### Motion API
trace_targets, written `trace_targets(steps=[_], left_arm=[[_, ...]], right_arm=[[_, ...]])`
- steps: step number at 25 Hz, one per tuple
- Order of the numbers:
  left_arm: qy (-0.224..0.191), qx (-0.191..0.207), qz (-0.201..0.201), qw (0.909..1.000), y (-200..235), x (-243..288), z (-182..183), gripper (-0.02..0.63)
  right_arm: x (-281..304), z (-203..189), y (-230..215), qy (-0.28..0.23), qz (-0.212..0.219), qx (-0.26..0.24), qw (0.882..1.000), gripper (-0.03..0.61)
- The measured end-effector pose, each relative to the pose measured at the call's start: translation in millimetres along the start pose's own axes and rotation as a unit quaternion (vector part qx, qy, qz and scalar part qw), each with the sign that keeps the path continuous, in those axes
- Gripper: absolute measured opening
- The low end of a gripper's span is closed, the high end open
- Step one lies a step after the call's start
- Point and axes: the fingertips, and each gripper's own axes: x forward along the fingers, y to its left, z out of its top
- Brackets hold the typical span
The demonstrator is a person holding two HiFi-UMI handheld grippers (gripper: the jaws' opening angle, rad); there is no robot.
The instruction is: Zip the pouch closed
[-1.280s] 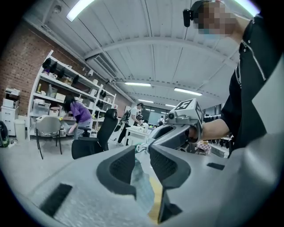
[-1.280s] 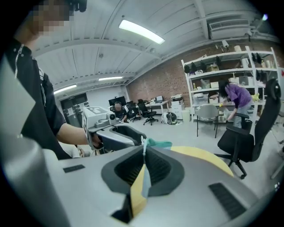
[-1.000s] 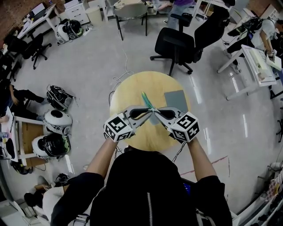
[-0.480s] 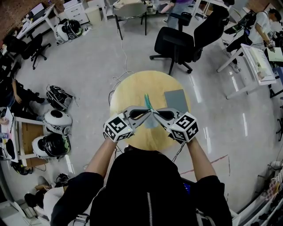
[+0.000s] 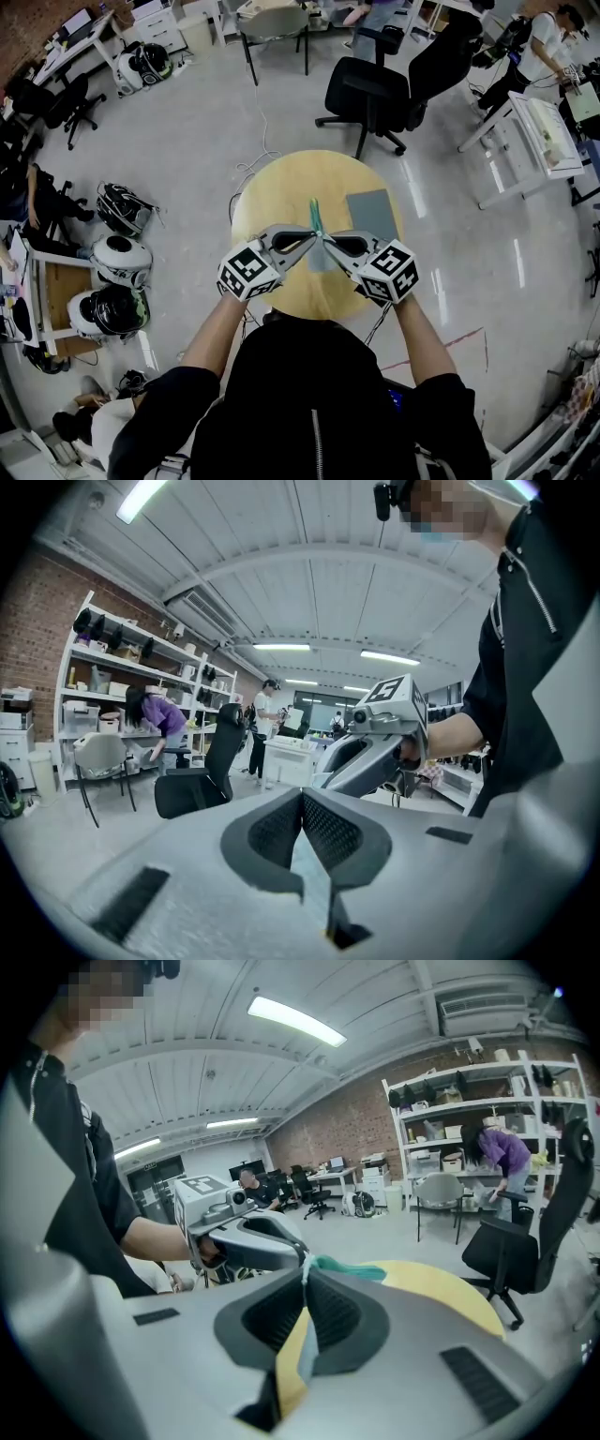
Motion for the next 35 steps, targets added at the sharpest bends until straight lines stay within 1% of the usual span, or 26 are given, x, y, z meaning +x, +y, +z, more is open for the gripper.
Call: trace_targets(steps=[5,10,13,17,21,25,31,35], left_arm=[[0.005,-0.011,0.004,0.9999,2.7,4.5,-3.3,0.005],[0.003,-0.027,0.023,0.9994,8.9,0.6,-9.7,0.005],[0.010,-0.021,0.024,0.9994,10.4,3.1,-10.2,0.005],[0.008,-0.042,0.037,0.9984,19.4,1.8,-15.3,0.005],[0.013,-0.038,0.041,0.9984,22.3,3.8,-17.6,0.006],[0.011,-0.056,0.057,0.9967,33.0,-5.9,-23.5,0.005],[0.012,-0.065,0.080,0.9946,48.9,-17.8,-28.6,0.005],[0.016,-0.064,0.087,0.9941,54.1,-23.1,-30.0,0.005]], right_arm=[[-0.3,-2.0,-3.3,0.001,-0.006,-0.001,1.000,0.015],[0.1,-5.1,-0.2,0.002,-0.007,-0.001,1.000,0.015],[-2.3,-7.0,-2.4,0.003,-0.007,0.001,1.000,0.015],[-4.6,-9.5,-3.9,0.002,-0.007,0.003,1.000,0.015],[-6.1,-9.8,-5.9,0.001,-0.009,0.005,1.000,0.015],[-6.6,-8.9,-1.8,-0.001,-0.008,0.004,1.000,0.014],[-13.9,-9.9,-4.0,-0.004,-0.005,0.008,1.000,0.015],[-17.9,-8.9,-4.6,-0.009,-0.005,0.012,1.000,0.015]])
